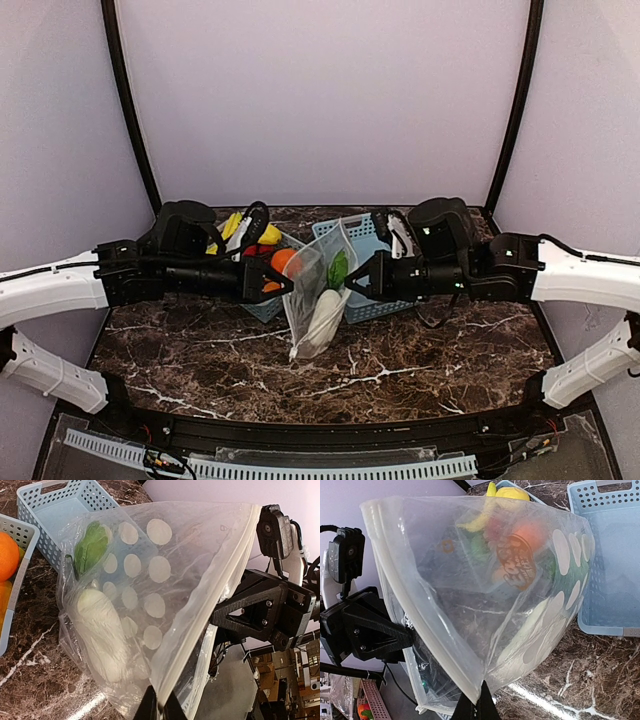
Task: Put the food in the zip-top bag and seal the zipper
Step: Adjust the zipper food storage bag at the center of the board.
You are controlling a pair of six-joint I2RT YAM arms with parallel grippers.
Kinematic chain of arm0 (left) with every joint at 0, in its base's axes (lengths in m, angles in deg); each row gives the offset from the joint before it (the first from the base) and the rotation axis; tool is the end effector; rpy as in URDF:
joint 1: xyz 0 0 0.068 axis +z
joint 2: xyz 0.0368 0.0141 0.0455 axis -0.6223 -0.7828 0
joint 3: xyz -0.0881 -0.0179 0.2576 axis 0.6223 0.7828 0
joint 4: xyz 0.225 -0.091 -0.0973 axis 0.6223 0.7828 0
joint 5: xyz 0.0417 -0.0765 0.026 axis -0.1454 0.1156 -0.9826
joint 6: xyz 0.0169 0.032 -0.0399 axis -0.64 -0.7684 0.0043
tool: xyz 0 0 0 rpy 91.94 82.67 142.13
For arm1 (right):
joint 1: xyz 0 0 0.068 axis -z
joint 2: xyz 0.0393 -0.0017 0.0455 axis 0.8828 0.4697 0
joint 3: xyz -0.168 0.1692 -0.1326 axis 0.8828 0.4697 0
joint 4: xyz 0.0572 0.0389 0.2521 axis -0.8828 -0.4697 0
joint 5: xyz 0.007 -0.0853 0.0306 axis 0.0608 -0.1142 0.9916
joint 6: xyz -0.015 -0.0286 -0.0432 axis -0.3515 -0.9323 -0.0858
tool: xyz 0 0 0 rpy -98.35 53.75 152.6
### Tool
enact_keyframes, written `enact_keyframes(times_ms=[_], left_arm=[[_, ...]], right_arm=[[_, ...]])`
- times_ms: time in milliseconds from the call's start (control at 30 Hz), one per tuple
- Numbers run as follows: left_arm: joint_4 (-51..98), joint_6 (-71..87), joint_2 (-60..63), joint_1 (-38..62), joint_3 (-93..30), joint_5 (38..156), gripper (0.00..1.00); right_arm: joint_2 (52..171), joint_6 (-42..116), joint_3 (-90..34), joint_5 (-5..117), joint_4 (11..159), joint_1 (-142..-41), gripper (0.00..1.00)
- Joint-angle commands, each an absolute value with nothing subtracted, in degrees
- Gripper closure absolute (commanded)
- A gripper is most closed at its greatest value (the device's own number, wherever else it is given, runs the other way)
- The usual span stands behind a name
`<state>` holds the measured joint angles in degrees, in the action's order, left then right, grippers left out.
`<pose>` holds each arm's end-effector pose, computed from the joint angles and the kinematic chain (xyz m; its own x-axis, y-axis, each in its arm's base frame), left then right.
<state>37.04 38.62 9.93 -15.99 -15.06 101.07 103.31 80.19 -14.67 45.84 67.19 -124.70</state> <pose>0.1512 -0.2250 0.3253 -0.7759 -0.0379 -0.6298 0.5259 0.5126 -0.6788 0.1350 0.2581 0.3267 -0.8072 0.0997 -0.5818 -0.3922 0.6461 0.6548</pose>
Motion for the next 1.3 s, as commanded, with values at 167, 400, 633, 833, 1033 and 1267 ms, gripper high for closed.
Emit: enact_keyframes(times_ms=[167, 400, 633, 833, 1033, 1267], left_arm=[[42.3, 32.9, 11.9, -15.5, -18.7, 98.7, 0.38], [48.9, 27.7, 12.1, -10.1, -22.8, 99.6, 0.18], [47.7, 25.5, 10.5, -0.6, -22.3, 102.2, 0.09], [43.0, 26.9, 4.6, 5.8, -22.1, 101.6, 0.10], [41.0, 25.3, -4.0, 8.1, -23.0, 100.8, 0.12], [35.7, 26.9, -14.5, 8.4, -23.4, 107.2, 0.15]], right_arm=[[104.3, 80.6, -14.4, 46.3, 67.7, -124.3, 1.00], [105.2, 80.1, -14.7, 46.4, 67.9, -124.2, 1.00], [105.5, 80.1, -14.5, 46.3, 68.6, -124.0, 1.00], [106.0, 79.5, -15.1, 46.6, 69.1, -123.9, 1.00], [105.8, 79.2, -15.0, 46.3, 69.6, -123.7, 1.00], [106.1, 79.1, -14.8, 46.6, 69.7, -123.6, 1.00]])
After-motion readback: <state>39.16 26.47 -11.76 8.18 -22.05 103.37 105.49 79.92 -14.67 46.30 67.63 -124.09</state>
